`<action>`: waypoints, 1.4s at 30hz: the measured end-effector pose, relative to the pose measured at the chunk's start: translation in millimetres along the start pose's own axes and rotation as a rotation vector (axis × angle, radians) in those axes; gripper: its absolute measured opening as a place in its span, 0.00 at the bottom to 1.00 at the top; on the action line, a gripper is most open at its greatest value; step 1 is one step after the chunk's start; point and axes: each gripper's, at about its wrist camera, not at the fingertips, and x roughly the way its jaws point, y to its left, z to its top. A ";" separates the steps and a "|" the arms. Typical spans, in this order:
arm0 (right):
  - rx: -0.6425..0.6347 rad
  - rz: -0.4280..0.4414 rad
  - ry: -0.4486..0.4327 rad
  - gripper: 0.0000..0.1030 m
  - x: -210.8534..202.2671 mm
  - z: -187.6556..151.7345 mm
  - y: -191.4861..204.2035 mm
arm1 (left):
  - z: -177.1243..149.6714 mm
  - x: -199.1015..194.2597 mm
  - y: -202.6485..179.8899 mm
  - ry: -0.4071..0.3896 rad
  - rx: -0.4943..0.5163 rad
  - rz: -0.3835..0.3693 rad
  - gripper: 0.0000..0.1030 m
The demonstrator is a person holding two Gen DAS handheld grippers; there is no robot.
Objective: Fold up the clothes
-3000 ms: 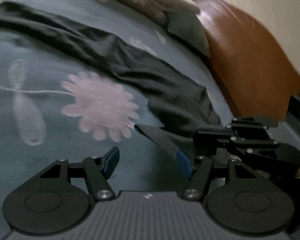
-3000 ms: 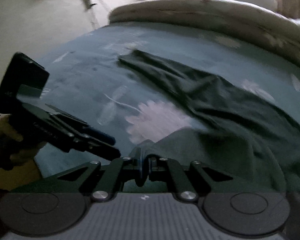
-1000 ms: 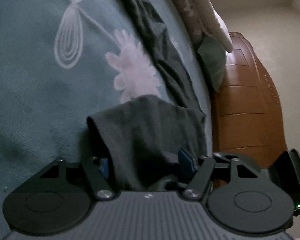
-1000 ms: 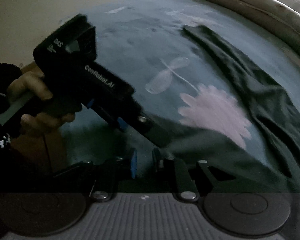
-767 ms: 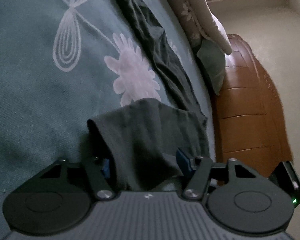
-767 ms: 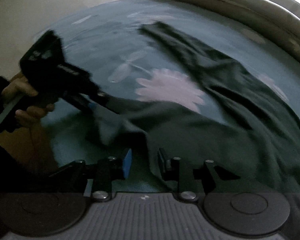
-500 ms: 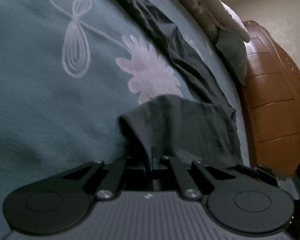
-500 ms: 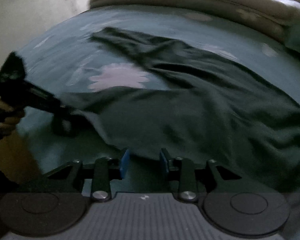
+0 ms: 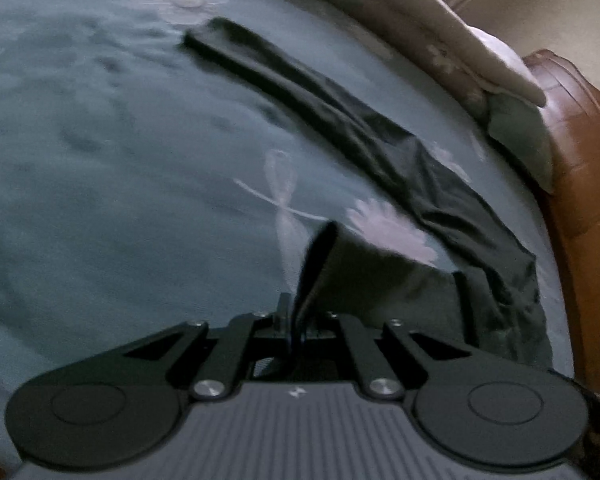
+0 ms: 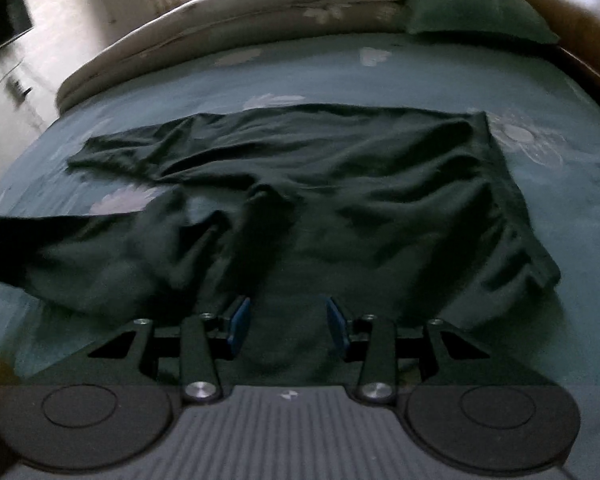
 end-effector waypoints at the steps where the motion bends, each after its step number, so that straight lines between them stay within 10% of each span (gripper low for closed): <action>1: 0.009 -0.010 0.000 0.46 1.4 -0.2 -1.3 | 1.9 -0.7 4.4 0.004 -0.002 0.023 0.02; 31: 0.239 -0.236 0.032 0.52 15.5 -15.7 -55.9 | 11.7 -41.8 88.2 -0.021 -0.163 0.261 0.06; 42: 0.241 -0.248 0.010 0.53 15.6 -9.4 -58.6 | 26.2 22.1 -49.7 0.014 0.309 0.029 0.30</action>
